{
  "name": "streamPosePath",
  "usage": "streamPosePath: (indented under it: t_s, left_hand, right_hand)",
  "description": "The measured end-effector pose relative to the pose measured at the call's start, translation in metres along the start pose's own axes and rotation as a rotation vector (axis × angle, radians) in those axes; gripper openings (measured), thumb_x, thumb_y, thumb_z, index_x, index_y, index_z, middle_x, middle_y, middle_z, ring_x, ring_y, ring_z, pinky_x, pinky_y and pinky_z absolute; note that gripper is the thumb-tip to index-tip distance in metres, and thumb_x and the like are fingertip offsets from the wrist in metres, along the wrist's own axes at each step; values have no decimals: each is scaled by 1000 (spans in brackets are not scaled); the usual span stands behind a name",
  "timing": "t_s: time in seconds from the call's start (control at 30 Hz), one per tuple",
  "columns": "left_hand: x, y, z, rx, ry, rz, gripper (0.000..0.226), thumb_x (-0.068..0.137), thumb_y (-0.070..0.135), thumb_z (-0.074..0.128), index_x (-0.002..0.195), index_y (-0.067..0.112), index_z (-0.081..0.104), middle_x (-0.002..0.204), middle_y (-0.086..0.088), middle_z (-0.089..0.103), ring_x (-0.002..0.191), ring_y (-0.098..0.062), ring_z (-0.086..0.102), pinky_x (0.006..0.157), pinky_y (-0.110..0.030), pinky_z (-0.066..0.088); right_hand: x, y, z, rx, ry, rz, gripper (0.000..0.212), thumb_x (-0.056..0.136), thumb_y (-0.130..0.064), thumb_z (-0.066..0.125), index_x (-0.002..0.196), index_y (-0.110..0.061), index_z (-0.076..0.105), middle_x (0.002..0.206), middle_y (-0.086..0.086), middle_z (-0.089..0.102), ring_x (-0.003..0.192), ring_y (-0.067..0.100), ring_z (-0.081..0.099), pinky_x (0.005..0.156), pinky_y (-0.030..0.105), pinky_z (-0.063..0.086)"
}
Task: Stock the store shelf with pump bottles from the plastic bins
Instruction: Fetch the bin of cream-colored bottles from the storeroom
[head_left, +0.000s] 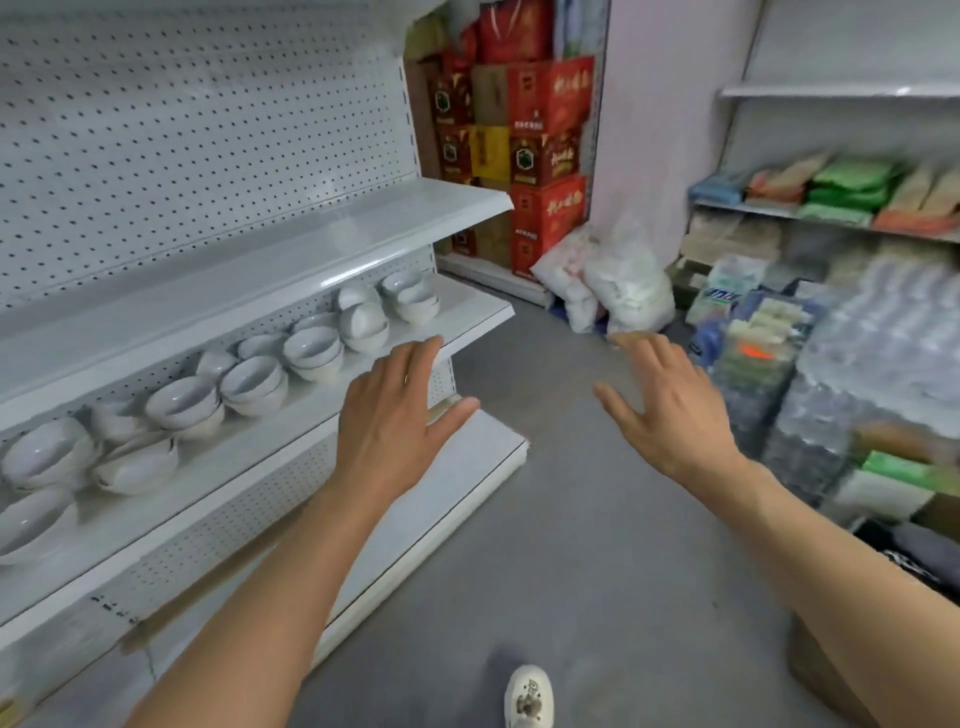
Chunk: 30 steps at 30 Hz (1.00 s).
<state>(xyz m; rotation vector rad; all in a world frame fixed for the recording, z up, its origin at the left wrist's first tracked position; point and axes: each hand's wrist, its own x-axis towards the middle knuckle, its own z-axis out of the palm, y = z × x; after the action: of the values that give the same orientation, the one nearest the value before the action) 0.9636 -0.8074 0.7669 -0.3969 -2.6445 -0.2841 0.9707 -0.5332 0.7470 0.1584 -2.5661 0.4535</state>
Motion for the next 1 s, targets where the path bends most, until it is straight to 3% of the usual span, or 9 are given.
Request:
streamPosePath:
  t_s: [0.23,0.47,0.67,1.0]
  left_hand:
    - [174,56,101,-125,-53,138,67,91,58,46,144,16,41,136,-5,52,115,-28,53,91,-42,43]
    - [338,124,193,-131,-117,327,69,92,61,36,142,14,43,128,-7,55,113,-29,55,85,-42,46]
    - [466,220,291,-144,-155,456,65,94,57,46,144,17,41,131,-5,52,117,-27,51,92,-41,42]
    - [638,343,442,-188,-257,423,62,93,55,47,141,16,44,132,-6,52,117,-30,52,90,-43,44]
  right_hand:
    - [112,122,20,-103,8,138,52,92,-44,54,137,-19,44,130,3,53,114,29,53,80,41,47]
    - [202,252,44,-133,-23,351,52,93,-48,47,139,-25,36,130,1,52,114,26,54,66,37,48]
    - [268,386,56,-259,-60,395,54,94,-48,47,139,-20,37,130,5,51,114,29,53,75,38,45]
    - [384,604,70,-336,-201,422,53,94,-45,47,139,-20,36,135,4,48,120,28,50,83,41,46]
